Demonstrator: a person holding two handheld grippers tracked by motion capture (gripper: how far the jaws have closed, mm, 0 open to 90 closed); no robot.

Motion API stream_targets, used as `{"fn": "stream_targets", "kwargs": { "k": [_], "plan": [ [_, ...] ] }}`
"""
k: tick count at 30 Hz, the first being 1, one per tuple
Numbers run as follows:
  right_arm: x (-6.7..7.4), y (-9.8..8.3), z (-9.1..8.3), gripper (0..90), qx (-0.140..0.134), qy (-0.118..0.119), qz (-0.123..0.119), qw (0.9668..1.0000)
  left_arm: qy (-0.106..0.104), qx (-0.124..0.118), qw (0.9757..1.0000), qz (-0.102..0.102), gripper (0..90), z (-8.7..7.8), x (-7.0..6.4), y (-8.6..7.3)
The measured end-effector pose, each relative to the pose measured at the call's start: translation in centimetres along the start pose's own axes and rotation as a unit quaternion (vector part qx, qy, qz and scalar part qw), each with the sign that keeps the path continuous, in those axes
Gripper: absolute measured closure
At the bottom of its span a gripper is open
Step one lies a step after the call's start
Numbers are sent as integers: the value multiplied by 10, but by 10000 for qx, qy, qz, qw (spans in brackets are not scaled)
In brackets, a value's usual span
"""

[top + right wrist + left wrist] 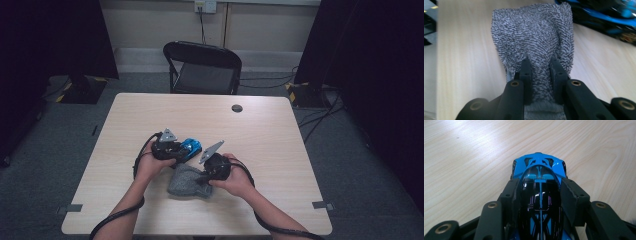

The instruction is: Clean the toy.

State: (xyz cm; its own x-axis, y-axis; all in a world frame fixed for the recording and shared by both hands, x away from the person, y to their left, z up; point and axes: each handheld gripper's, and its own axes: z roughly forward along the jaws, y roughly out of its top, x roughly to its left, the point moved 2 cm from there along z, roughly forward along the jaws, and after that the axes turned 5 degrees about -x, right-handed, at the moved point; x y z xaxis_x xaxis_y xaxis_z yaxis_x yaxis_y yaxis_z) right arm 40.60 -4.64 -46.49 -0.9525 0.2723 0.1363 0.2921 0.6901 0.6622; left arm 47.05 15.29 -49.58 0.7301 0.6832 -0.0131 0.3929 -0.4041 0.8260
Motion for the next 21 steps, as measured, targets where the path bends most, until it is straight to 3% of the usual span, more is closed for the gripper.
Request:
{"fn": "stream_targets", "kwargs": {
  "k": [3,8,11,21],
  "plan": [
    [1,3,8,757,-1,122,9,9999,38,3,10000,12,514,0,0,0],
    [-4,4,20,756,122,83,20,9999,33,-10,10000,20,514,0,0,0],
    [-10,2,24,756,194,32,157,9997,1,-18,10000,20,514,0,0,-1],
    [-35,-3,17,756,230,-202,453,9985,6,-56,10000,30,514,0,0,-1]
  ]
}}
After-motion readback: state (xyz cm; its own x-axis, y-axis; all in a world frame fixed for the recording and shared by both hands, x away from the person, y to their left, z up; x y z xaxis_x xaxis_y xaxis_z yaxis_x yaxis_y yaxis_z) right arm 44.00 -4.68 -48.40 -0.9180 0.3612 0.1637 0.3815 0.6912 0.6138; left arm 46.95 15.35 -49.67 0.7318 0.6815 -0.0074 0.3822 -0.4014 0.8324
